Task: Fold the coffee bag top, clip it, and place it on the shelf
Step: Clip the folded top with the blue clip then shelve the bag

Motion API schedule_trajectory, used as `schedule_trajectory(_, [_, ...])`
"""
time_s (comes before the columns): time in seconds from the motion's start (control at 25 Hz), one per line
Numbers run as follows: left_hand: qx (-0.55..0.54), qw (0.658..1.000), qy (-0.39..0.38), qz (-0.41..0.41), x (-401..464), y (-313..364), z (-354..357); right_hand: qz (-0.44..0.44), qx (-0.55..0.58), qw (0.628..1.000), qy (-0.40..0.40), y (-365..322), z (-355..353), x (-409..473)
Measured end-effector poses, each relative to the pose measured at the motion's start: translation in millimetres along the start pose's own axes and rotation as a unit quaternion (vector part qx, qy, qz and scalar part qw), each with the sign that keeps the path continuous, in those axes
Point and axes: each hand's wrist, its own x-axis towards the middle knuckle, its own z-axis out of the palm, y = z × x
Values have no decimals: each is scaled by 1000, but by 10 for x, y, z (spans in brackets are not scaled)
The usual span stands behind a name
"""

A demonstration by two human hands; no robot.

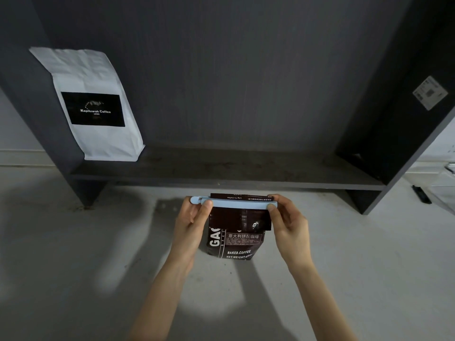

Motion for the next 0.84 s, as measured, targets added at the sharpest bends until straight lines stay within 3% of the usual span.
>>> schedule_trajectory(0.68, [22,999,-1,23,-5,5,-15,-9,7,1000,5,32,6,-31])
schedule_trajectory(0.84, [28,999,-30,33,-21,-53,-43,-4,22,1000,-7,96,2,-83])
